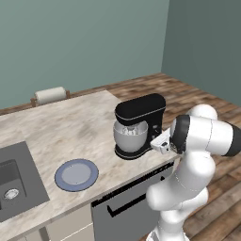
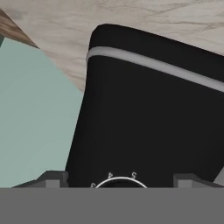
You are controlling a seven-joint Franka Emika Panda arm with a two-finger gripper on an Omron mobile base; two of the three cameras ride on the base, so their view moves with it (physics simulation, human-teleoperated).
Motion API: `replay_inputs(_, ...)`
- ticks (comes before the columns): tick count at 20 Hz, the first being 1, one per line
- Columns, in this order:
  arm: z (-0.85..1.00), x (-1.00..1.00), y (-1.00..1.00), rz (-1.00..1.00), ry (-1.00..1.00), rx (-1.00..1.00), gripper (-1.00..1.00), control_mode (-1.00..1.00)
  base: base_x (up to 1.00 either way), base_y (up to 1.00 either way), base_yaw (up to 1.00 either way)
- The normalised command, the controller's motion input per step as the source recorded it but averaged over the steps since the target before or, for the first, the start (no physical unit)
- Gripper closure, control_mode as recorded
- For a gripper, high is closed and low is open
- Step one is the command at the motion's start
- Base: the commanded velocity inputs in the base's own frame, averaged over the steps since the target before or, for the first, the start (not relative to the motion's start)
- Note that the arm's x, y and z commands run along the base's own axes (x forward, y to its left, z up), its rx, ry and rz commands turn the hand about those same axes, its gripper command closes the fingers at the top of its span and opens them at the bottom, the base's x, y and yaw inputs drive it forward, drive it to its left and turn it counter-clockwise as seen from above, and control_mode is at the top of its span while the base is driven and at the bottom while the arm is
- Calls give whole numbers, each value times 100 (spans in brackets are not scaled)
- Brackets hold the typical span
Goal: Add butter and sugar cubes to the stand mixer bowl and then turn on the stand mixer to begin making frosting.
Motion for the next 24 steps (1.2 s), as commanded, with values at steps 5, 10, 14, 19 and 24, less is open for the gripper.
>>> replay_inputs(5, 0, 11, 0, 0, 0, 0, 100, -100, 0, 0, 0)
replay_inputs(10, 4, 1, 0, 0, 0, 0, 100, -100, 0, 0, 0)
replay_inputs(14, 11, 0, 8, 0, -1, 0, 100, -100, 0, 0, 0)
replay_inputs(19, 18, 0, 6, 0, -5, 0, 100, -100, 0, 0, 0)
replay_inputs(24, 32, 5, 0, 1, -5, 5, 100, -100, 0, 0, 0)
